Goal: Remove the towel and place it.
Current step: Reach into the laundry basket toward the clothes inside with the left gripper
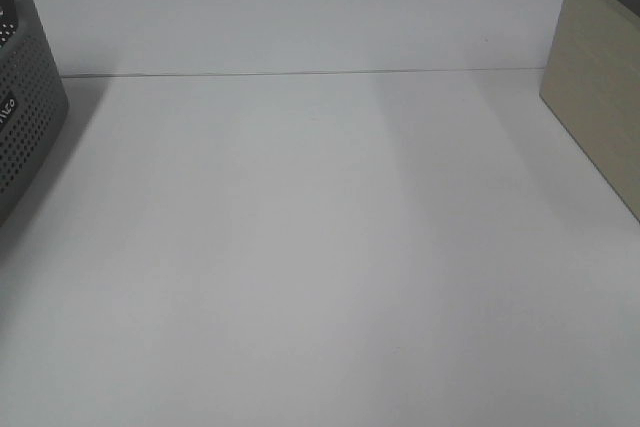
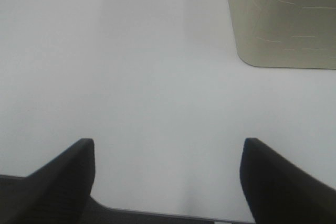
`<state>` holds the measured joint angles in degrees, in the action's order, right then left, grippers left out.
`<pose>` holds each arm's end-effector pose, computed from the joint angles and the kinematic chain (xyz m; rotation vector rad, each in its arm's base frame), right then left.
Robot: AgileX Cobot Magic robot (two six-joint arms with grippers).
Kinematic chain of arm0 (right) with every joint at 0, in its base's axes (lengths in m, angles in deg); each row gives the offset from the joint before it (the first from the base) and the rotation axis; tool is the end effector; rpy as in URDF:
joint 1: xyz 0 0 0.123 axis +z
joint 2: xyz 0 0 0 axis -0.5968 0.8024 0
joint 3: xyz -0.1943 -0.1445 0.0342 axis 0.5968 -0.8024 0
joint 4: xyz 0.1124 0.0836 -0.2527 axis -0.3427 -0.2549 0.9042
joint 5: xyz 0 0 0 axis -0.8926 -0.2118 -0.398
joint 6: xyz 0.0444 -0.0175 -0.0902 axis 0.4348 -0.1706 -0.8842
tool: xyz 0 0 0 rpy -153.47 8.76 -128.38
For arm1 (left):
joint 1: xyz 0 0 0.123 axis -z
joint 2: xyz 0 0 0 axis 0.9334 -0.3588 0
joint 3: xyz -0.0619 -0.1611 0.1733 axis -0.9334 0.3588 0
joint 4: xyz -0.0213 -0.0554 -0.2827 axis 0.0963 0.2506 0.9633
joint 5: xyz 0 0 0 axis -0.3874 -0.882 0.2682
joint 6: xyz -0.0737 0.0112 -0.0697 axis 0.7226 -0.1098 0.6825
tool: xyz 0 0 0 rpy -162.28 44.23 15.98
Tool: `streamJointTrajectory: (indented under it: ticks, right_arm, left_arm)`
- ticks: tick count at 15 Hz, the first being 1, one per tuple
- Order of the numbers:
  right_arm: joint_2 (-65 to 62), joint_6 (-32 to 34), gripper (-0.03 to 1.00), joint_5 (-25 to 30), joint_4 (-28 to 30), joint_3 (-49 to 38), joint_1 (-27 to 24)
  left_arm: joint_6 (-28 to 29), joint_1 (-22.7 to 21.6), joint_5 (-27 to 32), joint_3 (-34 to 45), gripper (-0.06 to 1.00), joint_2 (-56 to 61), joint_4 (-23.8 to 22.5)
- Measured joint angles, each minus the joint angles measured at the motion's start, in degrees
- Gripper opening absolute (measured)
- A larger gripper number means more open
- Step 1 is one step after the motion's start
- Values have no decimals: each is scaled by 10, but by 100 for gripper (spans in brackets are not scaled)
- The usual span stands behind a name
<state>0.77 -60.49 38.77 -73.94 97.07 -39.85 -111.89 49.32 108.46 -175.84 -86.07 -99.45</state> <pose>0.0804 0.0038 0.2730 -0.1301 2.1279 -0.0242 0.4307 0.1739 0.1484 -1.5006 -2.7195 -0.4346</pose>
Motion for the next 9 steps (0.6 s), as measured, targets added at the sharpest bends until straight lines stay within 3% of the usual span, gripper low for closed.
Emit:
streamJointTrajectory:
  ticks: [9]
  right_arm:
    - [0, 0, 75, 0, -1, 0, 0]
  left_arm:
    - [11, 0, -61, 0, 79, -19, 2]
